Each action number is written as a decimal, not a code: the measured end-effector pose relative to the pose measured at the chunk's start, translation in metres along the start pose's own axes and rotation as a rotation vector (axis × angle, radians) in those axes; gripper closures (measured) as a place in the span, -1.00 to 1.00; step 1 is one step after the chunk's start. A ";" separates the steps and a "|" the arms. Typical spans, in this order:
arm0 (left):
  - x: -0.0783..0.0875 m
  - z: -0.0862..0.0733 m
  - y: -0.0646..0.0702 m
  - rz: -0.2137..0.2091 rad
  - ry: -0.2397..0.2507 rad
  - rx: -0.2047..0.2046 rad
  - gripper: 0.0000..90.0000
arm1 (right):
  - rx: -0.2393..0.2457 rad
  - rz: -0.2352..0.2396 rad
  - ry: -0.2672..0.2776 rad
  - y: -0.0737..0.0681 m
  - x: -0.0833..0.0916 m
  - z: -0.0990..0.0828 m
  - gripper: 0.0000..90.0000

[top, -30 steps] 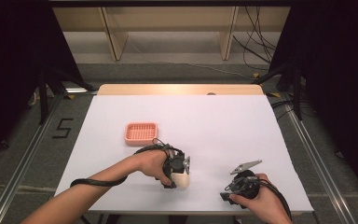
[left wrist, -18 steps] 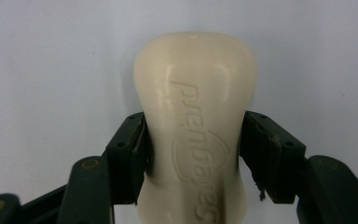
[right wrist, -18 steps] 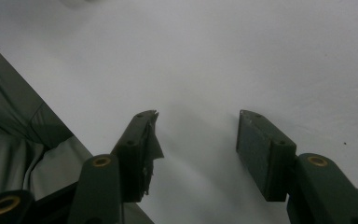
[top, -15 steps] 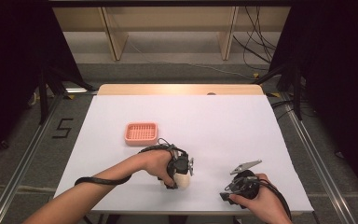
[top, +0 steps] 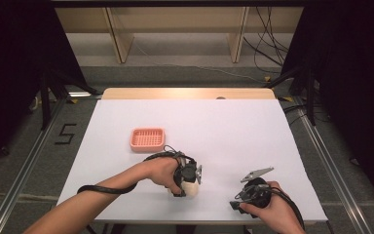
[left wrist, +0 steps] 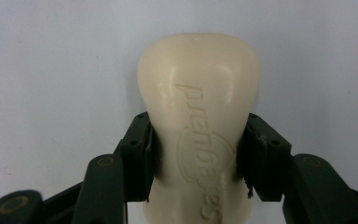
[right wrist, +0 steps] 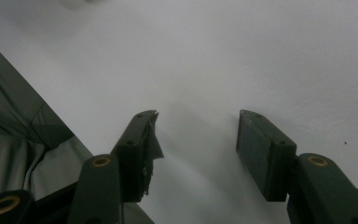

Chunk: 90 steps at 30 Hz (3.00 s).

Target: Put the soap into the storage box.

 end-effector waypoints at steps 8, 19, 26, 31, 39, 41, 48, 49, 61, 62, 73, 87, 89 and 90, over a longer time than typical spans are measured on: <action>0.003 -0.002 -0.001 0.005 0.051 0.017 0.10 | -0.003 -0.012 -0.005 0.002 0.000 -0.001 0.06; 0.010 -0.009 -0.006 0.026 0.090 0.050 0.10 | -0.044 0.004 -0.022 -0.003 0.001 -0.002 0.06; 0.014 -0.018 -0.010 0.030 0.107 0.079 0.10 | -0.007 -0.001 -0.003 0.000 0.000 0.000 0.06; 0.015 -0.024 -0.012 0.044 0.111 0.085 0.10 | 0.001 -0.013 0.001 0.002 0.001 0.000 0.06; 0.023 -0.029 -0.020 0.069 0.176 0.144 0.10 | 0.001 -0.017 0.003 0.002 0.001 0.000 0.06; 0.024 -0.032 -0.022 0.086 0.203 0.168 0.10 | 0.005 -0.018 0.006 0.002 0.001 0.001 0.06; 0.026 -0.035 -0.024 0.088 0.253 0.210 0.10 | -0.001 -0.025 0.010 0.003 0.002 0.001 0.06; 0.027 -0.038 -0.026 0.100 0.237 0.196 0.10 | 0.011 -0.022 0.019 0.004 0.002 0.002 0.06; 0.029 -0.046 -0.028 0.090 0.286 0.259 0.10 | 0.011 -0.021 0.031 0.003 0.004 0.003 0.06; 0.030 -0.049 -0.028 0.091 0.289 0.267 0.10 | 0.004 -0.017 0.027 0.002 0.004 0.003 0.06; 0.033 -0.068 -0.036 0.105 0.251 0.267 0.10 | 0.001 -0.031 0.032 0.004 0.004 0.005 0.06; 0.039 -0.085 -0.048 0.131 0.224 0.280 0.10 | -0.002 -0.024 0.032 0.002 0.003 0.007 0.05; 0.040 -0.086 -0.049 0.135 0.223 0.287 0.10 | 0.021 -0.026 0.042 0.004 0.003 0.008 0.05; 0.040 -0.088 -0.051 0.138 0.219 0.285 0.10 | 0.015 -0.020 0.036 0.003 0.003 0.007 0.05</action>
Point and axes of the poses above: each handheld gripper's, and its own axes: x roughly backward along the jaws, z roughly out of its top, y roughly to its right, the point moved 9 cm from there along -x, roughly forward along the jaws, and after that the axes turned 11 degrees about -y, right-handed, at the moved point
